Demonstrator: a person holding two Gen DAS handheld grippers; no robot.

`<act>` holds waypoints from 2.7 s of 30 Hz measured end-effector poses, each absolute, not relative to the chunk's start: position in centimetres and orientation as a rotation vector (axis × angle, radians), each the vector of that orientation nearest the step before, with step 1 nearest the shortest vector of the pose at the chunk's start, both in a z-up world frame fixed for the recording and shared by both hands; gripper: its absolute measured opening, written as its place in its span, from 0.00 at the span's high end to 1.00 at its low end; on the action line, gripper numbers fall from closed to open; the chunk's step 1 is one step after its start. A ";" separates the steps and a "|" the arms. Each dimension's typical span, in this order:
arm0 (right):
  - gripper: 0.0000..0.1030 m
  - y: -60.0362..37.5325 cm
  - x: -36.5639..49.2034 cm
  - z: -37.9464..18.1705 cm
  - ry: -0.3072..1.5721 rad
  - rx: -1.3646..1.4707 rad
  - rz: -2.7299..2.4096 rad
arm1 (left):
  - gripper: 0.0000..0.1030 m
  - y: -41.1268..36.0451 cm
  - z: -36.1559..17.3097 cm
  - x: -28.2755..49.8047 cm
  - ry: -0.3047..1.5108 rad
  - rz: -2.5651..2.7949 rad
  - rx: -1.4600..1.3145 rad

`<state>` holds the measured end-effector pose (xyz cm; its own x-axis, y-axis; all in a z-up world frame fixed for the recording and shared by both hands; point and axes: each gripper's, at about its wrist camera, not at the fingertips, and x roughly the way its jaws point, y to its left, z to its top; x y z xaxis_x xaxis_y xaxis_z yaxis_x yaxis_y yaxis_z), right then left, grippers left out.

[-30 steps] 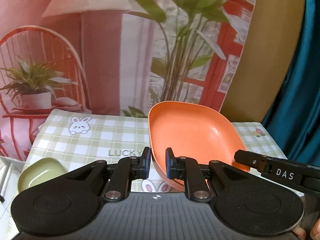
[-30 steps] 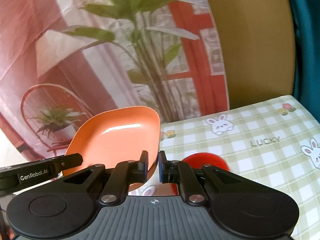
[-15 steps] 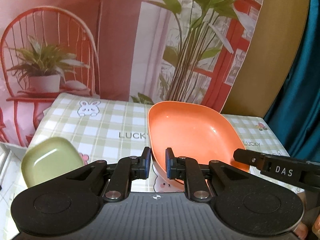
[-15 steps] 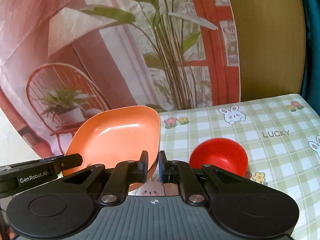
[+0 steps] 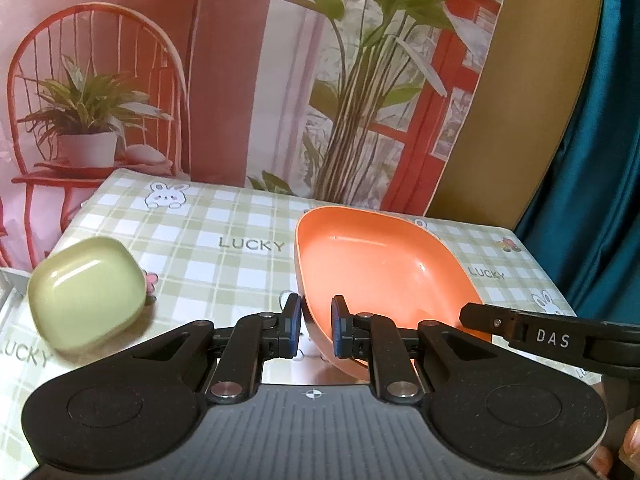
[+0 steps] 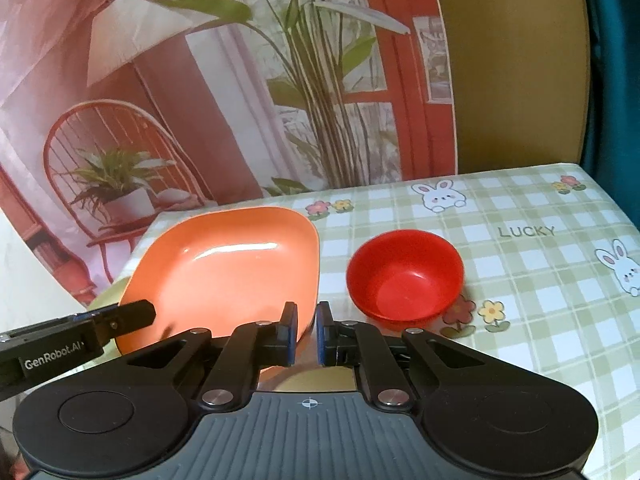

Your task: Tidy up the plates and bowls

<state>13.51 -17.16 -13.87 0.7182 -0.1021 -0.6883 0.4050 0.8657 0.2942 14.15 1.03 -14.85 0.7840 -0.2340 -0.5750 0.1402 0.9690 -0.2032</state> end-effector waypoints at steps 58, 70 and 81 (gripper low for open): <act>0.92 -19.4 6.5 -18.3 0.813 0.441 -0.305 | 0.83 -1.9 -19.9 10.8 0.815 -0.291 -0.156; 0.92 -19.5 6.5 -19.2 0.831 0.446 -0.316 | 0.83 -2.2 -20.5 10.9 0.845 -0.302 -0.152; 0.92 -19.5 6.1 -20.1 0.859 0.448 -0.318 | 0.83 -2.6 -21.5 10.9 0.880 -0.305 -0.144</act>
